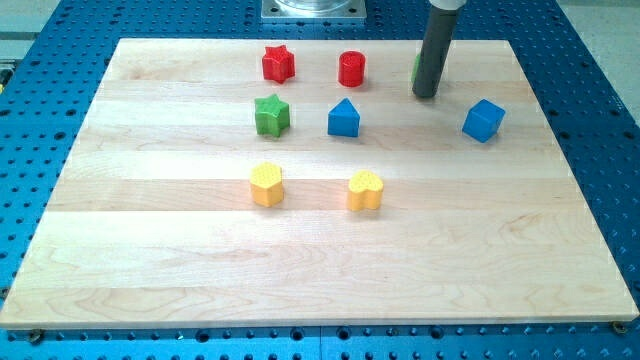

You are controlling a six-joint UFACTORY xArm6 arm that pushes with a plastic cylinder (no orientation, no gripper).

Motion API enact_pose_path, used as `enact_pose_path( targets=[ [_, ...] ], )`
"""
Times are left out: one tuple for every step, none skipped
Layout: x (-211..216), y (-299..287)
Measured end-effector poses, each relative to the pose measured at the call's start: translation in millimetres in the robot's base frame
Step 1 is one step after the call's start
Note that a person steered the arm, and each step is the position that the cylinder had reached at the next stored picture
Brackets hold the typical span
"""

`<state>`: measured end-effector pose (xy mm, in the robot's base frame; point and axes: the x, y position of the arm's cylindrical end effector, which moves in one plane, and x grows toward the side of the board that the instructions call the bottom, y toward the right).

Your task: Move the cube parallel right of the heart

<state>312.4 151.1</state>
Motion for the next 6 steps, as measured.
enact_pose_path(
  targets=[
    [5.1,35.4],
    [10.3,74.3],
    [28.4,75.3],
    [63.0,46.0],
    [109.0,23.9],
    [136.3,18.0]
  ],
)
